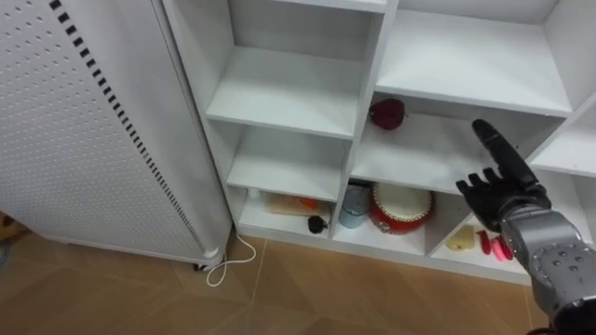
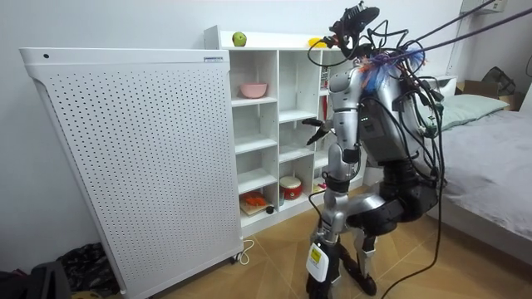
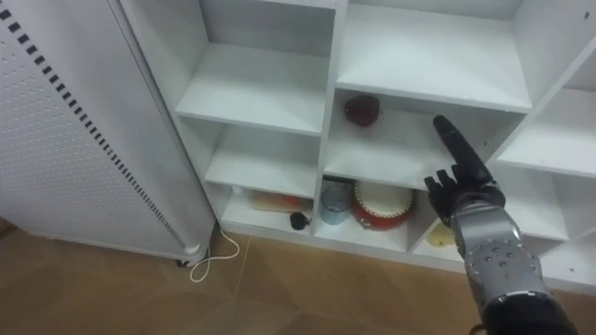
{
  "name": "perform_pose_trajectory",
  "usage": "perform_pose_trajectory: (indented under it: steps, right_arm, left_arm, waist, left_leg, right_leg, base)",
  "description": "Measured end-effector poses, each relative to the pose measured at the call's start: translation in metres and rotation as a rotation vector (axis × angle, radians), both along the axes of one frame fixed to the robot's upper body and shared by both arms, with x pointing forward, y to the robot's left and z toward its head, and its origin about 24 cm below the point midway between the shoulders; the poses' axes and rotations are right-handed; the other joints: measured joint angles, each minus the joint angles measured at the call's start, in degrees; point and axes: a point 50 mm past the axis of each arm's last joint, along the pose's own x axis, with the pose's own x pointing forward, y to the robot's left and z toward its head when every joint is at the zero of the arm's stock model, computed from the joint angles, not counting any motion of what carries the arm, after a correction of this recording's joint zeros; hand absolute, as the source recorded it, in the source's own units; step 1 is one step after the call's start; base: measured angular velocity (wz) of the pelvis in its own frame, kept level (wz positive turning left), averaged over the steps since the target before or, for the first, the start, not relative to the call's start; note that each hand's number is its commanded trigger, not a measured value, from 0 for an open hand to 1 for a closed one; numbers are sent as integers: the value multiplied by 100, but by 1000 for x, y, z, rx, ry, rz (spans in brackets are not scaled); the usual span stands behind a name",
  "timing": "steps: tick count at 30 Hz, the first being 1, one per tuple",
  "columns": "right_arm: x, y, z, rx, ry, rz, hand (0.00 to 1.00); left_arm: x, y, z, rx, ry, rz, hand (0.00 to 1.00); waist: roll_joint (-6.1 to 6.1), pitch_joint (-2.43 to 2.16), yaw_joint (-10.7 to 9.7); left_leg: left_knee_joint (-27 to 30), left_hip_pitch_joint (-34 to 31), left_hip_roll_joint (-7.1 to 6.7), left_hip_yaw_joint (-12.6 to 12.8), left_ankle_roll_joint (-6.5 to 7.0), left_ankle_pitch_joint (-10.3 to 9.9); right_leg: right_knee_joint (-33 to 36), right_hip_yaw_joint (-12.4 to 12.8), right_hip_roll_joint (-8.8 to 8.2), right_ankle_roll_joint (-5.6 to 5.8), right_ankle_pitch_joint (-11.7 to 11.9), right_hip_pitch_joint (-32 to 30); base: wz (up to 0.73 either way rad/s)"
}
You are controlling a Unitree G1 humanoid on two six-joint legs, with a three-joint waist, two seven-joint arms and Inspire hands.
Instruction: Arrange fruit in the closet
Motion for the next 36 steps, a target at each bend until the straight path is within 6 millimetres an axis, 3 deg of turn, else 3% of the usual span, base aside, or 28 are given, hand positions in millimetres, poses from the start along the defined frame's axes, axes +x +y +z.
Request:
perform_pose_trajectory:
  steps: [8,13,17,20,24,30,32,34,36]
  right_arm:
    - [0,-2,1,9,-20,-3,0]
    - [-3,-4,-12,0,-7,16,0]
    - [-15,-14,-48,-12,39,17,0]
    - [-23,-18,-70,-9,85,28,0]
    - [-47,-30,-111,-54,152,46,0]
    - [-88,-40,-161,-212,326,160,0]
    - [-112,-46,-182,-257,404,187,0]
    - [-133,-50,-200,-291,480,221,0]
    - [-160,-54,-219,-335,578,267,0]
  left_arm:
    - [-1,0,0,0,3,1,0]
    - [-3,0,-1,-8,11,-1,0]
    - [-11,2,-3,-16,32,11,0]
    - [-16,3,-5,-35,43,47,0]
    - [-17,7,-4,-47,27,106,0]
    - [-4,18,3,-67,-42,179,0]
    - [-4,26,6,-70,-56,191,0]
    - [-3,33,8,-57,-72,189,0]
    - [-5,36,9,-54,-76,200,0]
  waist:
    - [14,0,100]
    - [142,17,150]
    - [196,14,311]
    - [251,14,324]
    - [373,14,316]
    - [459,-42,82]
    - [483,-133,-20]
    - [469,-176,-102]
    - [484,-255,-201]
  left_leg:
    - [-69,150,1,3,0,0]
    - [-283,565,-15,-31,-4,2]
    - [-635,1150,8,-23,-14,13]
    - [-857,1522,27,-33,-18,23]
    - [-1380,2192,64,-63,-31,101]
    - [-2204,2970,15,-29,-18,344]
    - [-2488,3301,20,37,-14,368]
    - [-2779,3645,21,77,-20,421]
    - [-3090,4035,12,86,-15,490]
  right_leg:
    - [-42,-37,-15,-15,-24,153]
    - [-265,-91,-6,8,-36,592]
    - [-614,-94,43,45,-4,1161]
    - [-871,-125,100,67,18,1540]
    - [-1445,-270,123,92,114,2275]
    - [-2110,-355,94,150,255,2990]
    - [-2373,-387,117,181,270,3321]
    - [-2637,-402,142,217,301,3643]
    - [-2968,-424,220,263,380,4025]
  base:
    - [1]
    - [3]
    - [-3]
    - [0]
    - [5]
    - [6]
    - [0]
    - [0]
    - [0]
